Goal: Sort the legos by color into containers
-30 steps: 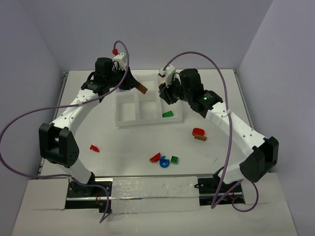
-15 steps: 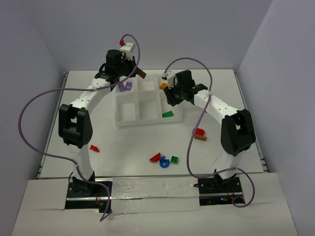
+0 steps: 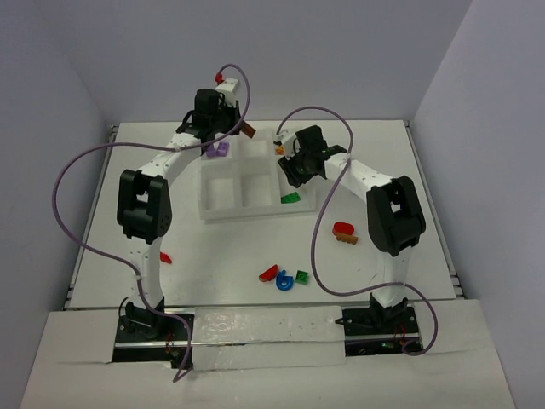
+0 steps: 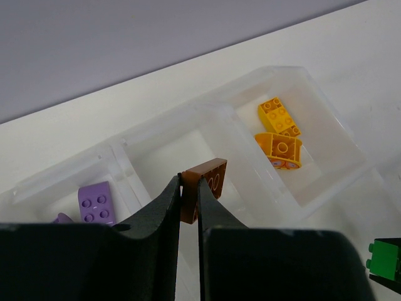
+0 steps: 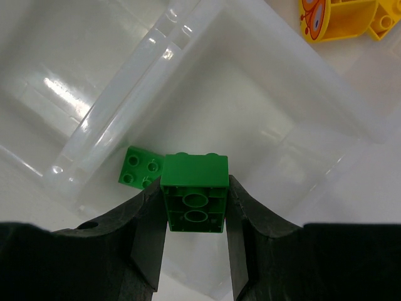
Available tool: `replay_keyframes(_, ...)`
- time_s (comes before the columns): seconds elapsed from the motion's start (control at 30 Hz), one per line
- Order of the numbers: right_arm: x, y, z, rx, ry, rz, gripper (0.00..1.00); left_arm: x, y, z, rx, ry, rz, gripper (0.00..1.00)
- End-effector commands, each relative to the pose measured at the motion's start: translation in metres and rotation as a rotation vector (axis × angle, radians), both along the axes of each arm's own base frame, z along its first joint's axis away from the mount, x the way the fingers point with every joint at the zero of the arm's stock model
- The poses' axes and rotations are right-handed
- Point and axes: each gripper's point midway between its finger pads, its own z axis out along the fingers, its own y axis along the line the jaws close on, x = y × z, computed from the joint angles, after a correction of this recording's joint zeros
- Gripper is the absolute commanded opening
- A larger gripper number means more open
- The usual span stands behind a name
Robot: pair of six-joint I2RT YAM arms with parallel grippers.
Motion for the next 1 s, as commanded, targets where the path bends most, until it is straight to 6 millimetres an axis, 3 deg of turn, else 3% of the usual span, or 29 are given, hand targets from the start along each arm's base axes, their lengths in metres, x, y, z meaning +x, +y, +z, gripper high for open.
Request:
replay_keyframes(0.0,0.014,0.009,0.012,-0.011,-0.056,0.026,0.50,0.012,-0.007,0.025,-0.012,-0.085,-0.008,0.00)
replay_keyframes(0.2,0.011,0.006,0.012,-0.029,-0.062,0.026,0.74,0.013,-0.009,0.019,-0.004,-0.076,-0.016,0.00)
replay_keyframes(0.27,0.011,0.007,0.021,-0.015,-0.073,0.019,0.94,0.013,-0.010,0.019,-0.001,-0.079,-0.018,0.00)
replay_keyframes(0.4,0.012,0.013,0.060,0.045,-0.121,0.000,0.99,0.014,-0.012,0.013,0.012,-0.076,-0.022,0.00)
replay_keyframes(0.53,0.004,0.010,0.125,0.139,-0.221,-0.018,1.00,0.016,-0.016,0.001,0.042,-0.062,-0.023,0.00)
replay_keyframes(0.63,-0.003,-0.005,0.140,0.157,-0.230,-0.030,1.00,0.016,-0.017,-0.007,0.068,-0.060,-0.015,0.00)
replay_keyframes(0.77,-0.026,-0.034,0.142,0.108,-0.192,-0.022,1.00,0.014,-0.022,-0.019,0.093,-0.038,-0.018,0.01)
replay_keyframes(0.87,-0.043,-0.061,0.122,0.048,-0.139,-0.032,1.00,0.011,-0.022,-0.026,0.101,-0.023,-0.018,0.02)
replay_keyframes(0.97,-0.065,-0.087,0.109,0.009,-0.089,-0.056,1.00,0.007,-0.022,-0.023,0.092,-0.019,-0.018,0.11)
